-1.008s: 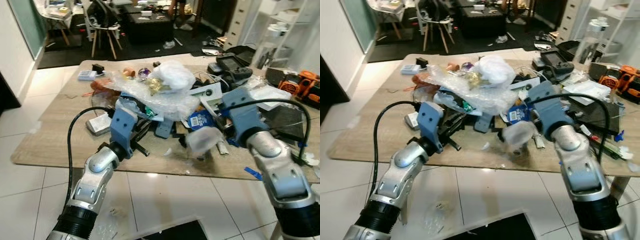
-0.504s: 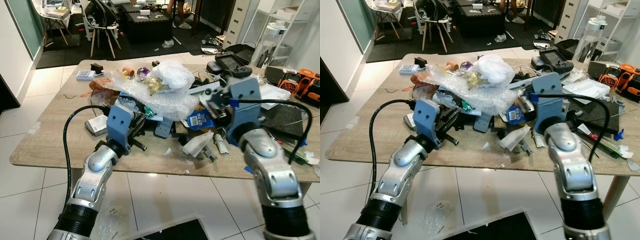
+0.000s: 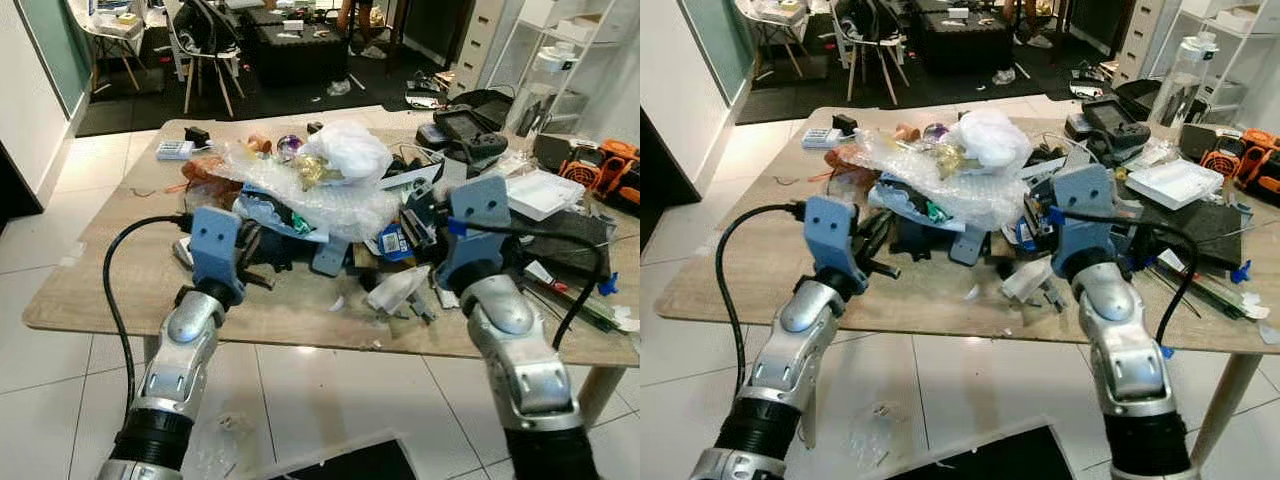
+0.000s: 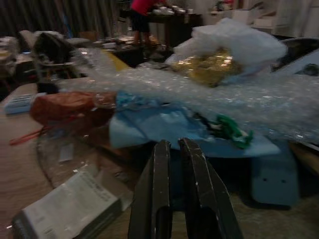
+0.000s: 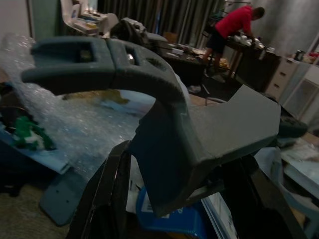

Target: Picking trash to rubbish bin

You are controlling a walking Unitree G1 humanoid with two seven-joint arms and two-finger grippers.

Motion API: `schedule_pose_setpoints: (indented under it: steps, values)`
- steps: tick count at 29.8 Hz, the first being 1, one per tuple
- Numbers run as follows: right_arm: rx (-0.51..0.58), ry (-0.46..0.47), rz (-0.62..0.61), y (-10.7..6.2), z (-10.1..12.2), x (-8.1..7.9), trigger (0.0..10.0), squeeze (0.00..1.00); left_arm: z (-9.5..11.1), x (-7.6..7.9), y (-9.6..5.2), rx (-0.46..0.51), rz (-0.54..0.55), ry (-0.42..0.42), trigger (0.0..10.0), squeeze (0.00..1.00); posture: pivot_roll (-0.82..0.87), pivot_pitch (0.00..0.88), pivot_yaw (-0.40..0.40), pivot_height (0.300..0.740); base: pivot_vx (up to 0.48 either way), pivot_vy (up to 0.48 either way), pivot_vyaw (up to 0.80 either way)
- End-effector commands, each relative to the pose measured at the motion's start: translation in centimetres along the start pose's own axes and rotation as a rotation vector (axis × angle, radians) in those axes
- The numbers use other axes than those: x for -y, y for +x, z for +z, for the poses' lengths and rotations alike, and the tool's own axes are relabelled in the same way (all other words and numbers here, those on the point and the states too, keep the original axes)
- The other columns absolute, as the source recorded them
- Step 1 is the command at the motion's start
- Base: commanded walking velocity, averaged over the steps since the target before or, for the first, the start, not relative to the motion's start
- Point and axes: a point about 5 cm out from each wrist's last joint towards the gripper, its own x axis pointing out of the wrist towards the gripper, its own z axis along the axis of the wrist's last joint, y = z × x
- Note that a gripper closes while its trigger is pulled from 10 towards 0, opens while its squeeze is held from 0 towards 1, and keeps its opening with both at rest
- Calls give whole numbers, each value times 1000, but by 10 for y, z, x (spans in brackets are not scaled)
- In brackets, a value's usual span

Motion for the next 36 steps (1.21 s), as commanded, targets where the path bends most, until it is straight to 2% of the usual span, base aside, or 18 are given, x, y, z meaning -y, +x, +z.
schedule_pose_setpoints:
  steps: [1, 8, 22, 36]
  values:
    - [1, 11, -24, -2, -4, 3, 10000, 0, -4, 0, -1, -13, 12, 4, 10000, 0, -95, 49, 10, 740, 0, 0, -800]
    - [-2, 27, -84, -3, -12, 8, 10000, 0, 2, 7, 2, 17, -16, 37, 10000, 0, -92, 49, 14, 740, 0, 0, -800]
    - [4, 49, -92, -4, -16, 4, 10000, 0, 8, 19, 8, 44, -38, 13, 10000, 0, -93, 54, 16, 740, 0, 0, -800]
    - [-3, 51, -75, -2, -22, 2, 10000, 0, 4, 19, 6, 34, -63, 8, 10000, 0, -89, 35, -4, 740, 0, 0, -800]
